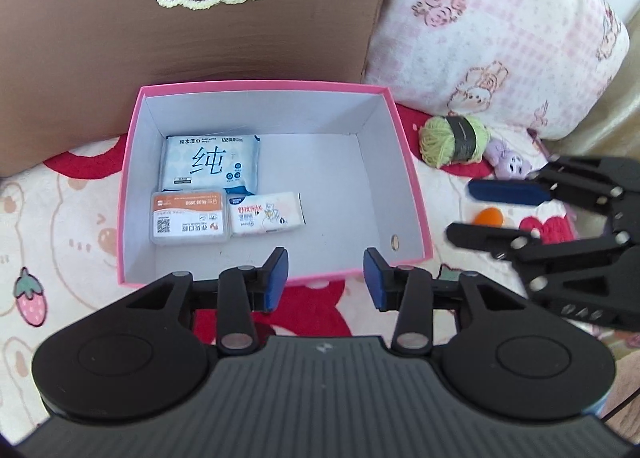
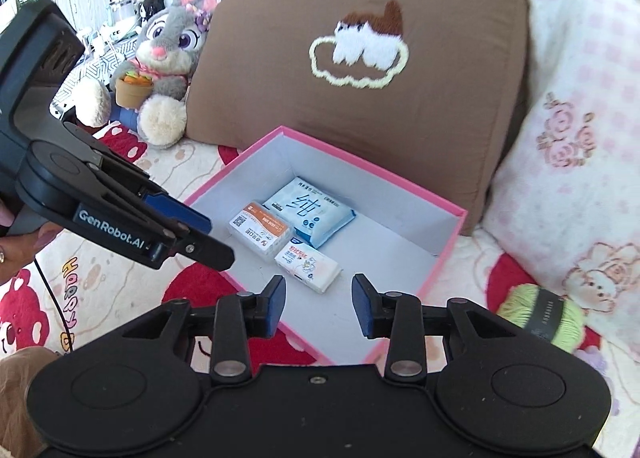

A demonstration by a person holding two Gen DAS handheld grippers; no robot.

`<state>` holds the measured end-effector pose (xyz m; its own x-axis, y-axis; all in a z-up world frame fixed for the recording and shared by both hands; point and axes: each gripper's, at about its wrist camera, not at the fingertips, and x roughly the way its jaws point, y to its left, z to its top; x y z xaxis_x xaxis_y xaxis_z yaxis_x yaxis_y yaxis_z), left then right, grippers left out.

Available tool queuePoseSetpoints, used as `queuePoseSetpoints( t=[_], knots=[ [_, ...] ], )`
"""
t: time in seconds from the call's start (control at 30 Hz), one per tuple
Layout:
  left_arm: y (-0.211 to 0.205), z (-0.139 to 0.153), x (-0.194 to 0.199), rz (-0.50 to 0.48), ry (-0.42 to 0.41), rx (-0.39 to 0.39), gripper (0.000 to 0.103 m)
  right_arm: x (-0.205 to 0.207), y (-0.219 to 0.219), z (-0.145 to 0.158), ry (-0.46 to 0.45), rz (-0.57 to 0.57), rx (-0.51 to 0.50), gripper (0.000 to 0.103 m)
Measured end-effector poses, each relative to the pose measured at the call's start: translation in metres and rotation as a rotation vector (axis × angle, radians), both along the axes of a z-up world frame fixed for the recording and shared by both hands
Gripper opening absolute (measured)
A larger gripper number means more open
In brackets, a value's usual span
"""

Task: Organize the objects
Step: 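Move both tools toward the orange makeup sponge on the bed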

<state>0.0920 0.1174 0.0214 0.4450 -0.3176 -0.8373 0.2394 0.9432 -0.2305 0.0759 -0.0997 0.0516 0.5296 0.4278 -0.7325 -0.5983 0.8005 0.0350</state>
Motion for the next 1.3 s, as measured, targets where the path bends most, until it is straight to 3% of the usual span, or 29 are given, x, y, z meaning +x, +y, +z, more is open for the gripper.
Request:
queuePoseSetpoints(
  t=[0.23,0.63,1.0,1.3],
  knots=[
    [-0.025,0.011,-0.026,-0.058,0.034,0.027,0.049,-0.030,-0.031,0.023,-0.018,-0.052,0.007,0.048],
    [-0.067,0.025,-0.068,-0.164,0.051,0.033,0.057,-0.083,-0.071,0.036,-0.022,-0.101,-0.013,0.053],
    [-0.108,0.017,-0.083,-0.254,0.057,0.053,0.064,-0.103,-0.105,0.016,-0.011,-0.113,-0.021,0.060],
    [-0.130,-0.003,-0.070,-0.257,0.064,0.066,0.069,-0.098,-0.124,-0.009,-0.046,-0.082,-0.068,0.062]
  ],
)
